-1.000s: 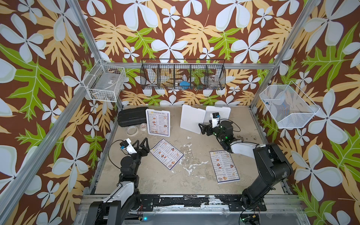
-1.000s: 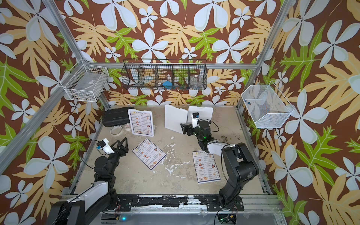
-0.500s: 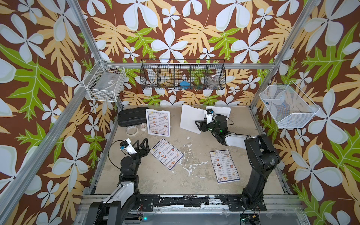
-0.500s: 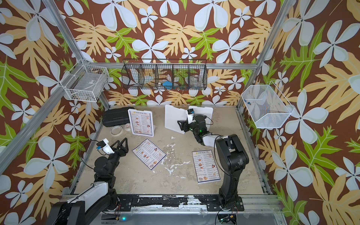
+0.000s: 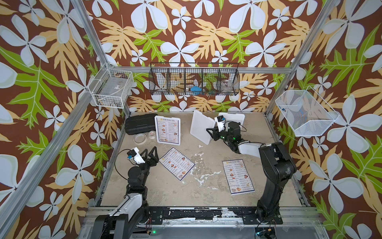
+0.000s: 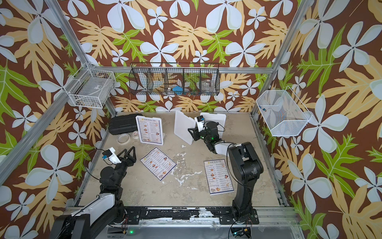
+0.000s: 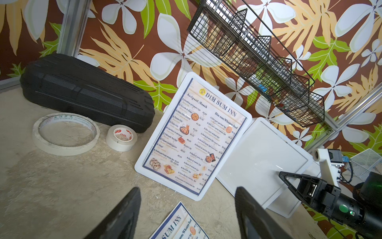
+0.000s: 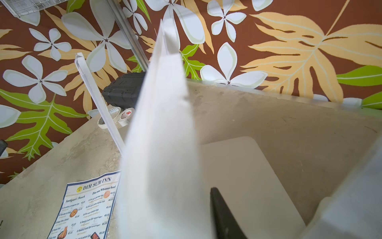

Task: Insert the menus into the narrow rack
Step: Move the narrow rack to the center of the board.

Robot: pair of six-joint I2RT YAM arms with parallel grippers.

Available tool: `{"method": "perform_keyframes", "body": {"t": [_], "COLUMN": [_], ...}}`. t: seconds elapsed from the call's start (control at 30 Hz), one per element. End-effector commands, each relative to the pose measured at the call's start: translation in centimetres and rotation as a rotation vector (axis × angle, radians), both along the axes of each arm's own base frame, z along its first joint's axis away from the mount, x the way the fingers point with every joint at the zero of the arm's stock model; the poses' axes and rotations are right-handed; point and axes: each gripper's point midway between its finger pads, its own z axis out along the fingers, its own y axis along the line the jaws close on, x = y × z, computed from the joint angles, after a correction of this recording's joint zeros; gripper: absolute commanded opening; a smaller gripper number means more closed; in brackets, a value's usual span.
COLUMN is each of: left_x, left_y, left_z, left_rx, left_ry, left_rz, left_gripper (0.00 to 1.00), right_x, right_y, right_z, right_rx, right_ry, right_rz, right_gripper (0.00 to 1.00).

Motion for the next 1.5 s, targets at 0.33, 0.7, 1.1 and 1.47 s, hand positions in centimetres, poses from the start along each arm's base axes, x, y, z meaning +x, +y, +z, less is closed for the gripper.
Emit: {"method": "perform_keyframes", "body": {"t": [0.33, 0.7, 1.1, 1.47], "left_x": [-0.2, -0.2, -0.3, -0.4], "left_y": [0.1, 0.1, 0.1, 0.0], "left_z": [0.7, 0.8, 0.9, 0.9], "left_rx": [0.019, 0.02, 0.02, 0.021], "left_ry": [-0.034, -0.04, -0.045, -0.048], "left_rz": [0.005, 0.004, 0.004, 0.001], "left_gripper": [0.74, 0.74, 0.74, 0.74], "right_x": [-4.9, -10.4, -15.1, -14.7], "right_y": [1.6, 2.1, 1.4, 0.9], "right_z": [2.1, 1.6, 2.5, 1.4], "right_rx": [0.031, 0.04, 0.093, 0.079], "right_ry": [-0.076, -0.089, -0.126, -0.104], "right_rz": [0.165, 0.287, 0.316, 0.261], "right_gripper": [0.2, 0.18, 0.19, 0.32]}}
